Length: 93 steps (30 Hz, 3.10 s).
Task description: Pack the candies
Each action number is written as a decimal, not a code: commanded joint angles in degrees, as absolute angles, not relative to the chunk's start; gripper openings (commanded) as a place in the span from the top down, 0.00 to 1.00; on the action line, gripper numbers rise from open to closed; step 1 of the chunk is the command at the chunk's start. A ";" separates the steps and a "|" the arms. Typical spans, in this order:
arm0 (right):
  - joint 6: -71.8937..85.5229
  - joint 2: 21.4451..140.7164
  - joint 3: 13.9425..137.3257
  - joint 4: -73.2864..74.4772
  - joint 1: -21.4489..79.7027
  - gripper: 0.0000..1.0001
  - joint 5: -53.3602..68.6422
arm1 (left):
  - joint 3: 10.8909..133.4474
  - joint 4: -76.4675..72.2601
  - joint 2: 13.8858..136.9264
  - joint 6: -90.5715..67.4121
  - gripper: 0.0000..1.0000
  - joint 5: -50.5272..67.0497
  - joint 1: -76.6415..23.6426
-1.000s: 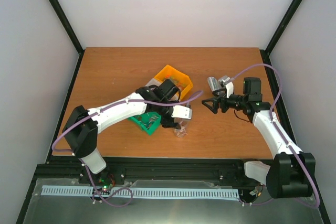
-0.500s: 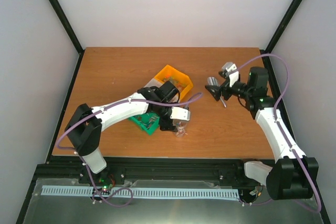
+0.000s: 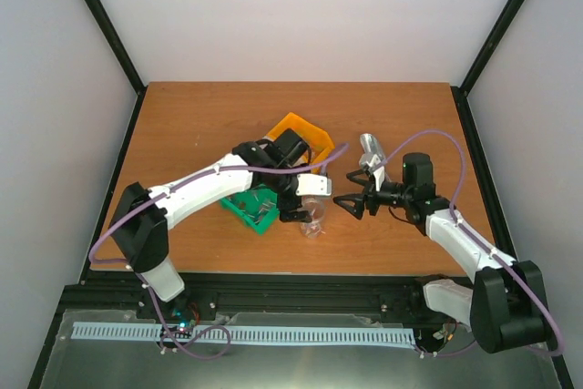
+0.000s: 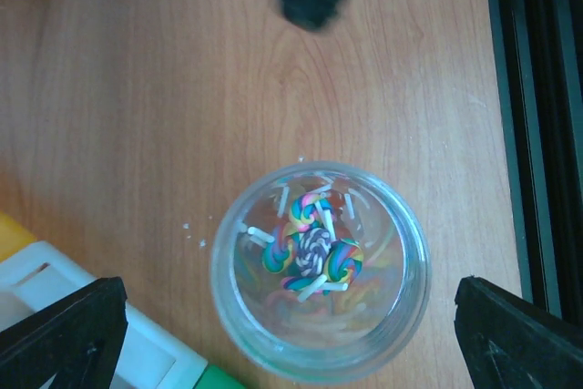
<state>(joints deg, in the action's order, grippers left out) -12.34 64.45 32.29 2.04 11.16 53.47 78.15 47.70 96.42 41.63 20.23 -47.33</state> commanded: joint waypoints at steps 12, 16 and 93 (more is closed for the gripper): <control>-15.37 68.02 22.87 -16.47 17.51 0.00 57.34 | 76.31 31.31 84.42 14.63 0.00 31.64 -31.53; -14.88 70.85 20.18 -20.85 19.19 0.00 55.78 | 76.56 29.32 84.15 11.18 0.00 29.80 -31.20; -17.76 95.16 13.09 -63.79 36.47 0.52 43.70 | 69.29 41.88 92.14 52.98 0.14 39.86 -42.83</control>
